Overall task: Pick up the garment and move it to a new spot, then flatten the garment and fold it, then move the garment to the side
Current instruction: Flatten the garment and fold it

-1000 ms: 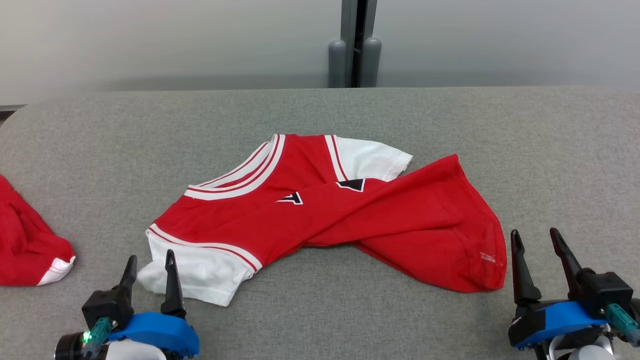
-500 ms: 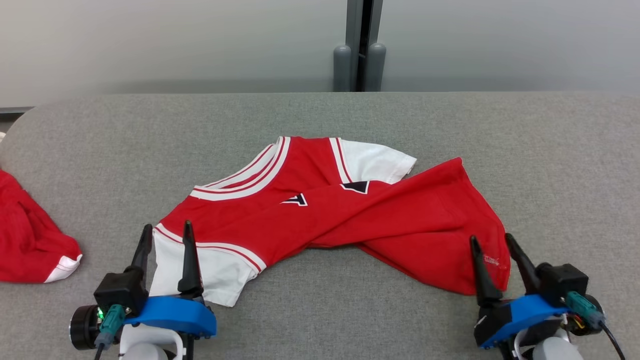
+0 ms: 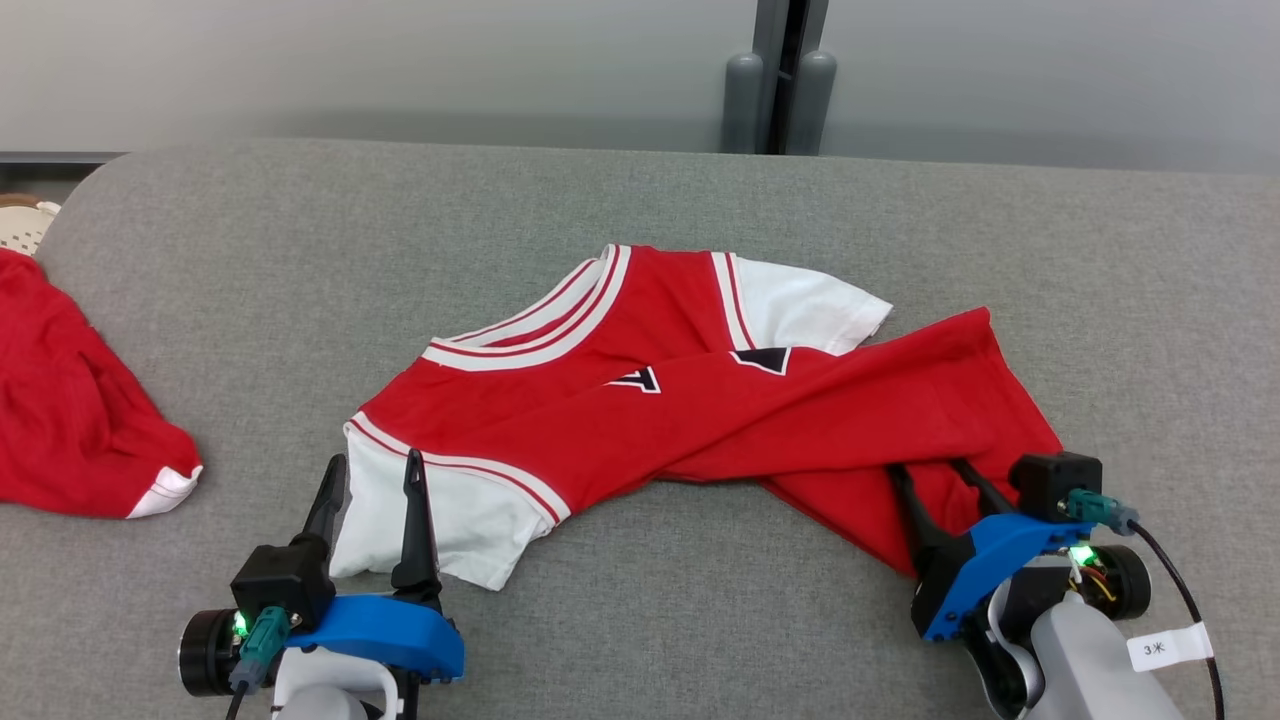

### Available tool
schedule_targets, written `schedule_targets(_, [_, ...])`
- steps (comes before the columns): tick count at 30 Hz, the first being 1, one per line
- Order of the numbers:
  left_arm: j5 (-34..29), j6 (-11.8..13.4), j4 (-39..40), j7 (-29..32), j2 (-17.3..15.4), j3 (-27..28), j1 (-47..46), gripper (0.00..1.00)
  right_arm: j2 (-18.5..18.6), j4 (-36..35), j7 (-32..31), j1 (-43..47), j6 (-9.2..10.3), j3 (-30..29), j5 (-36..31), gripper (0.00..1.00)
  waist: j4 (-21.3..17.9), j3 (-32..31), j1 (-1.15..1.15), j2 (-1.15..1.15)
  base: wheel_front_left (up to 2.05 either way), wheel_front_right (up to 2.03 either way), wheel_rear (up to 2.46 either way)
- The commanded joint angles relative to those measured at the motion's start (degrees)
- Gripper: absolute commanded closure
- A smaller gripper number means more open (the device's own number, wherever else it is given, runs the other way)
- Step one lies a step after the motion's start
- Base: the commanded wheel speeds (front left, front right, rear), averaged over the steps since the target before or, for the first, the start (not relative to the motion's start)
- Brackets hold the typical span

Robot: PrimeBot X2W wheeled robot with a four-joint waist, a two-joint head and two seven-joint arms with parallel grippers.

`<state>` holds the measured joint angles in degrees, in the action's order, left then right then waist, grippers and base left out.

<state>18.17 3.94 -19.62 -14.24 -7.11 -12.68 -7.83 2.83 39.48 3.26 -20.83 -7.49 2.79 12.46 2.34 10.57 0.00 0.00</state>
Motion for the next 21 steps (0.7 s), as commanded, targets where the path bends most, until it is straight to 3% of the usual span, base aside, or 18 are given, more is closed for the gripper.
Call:
schedule_targets(1, [0.00,-0.18,-0.10,-0.35,-0.03,-0.06,-0.90,0.00,0.11,0.47,0.04,-1.45,-0.01,0.14,0.67,0.00,0.30,0.23,0.00,0.00,0.00,0.00,0.00])
schedule_targets(21, [-0.18,-0.26,-0.68,-0.77,-0.20,-1.05,-1.07,0.00,0.16,4.72,-0.28,-8.70,-0.01,-3.81,-1.54,0.00,1.50,0.69,0.00,0.00,0.00,0.00,0.00])
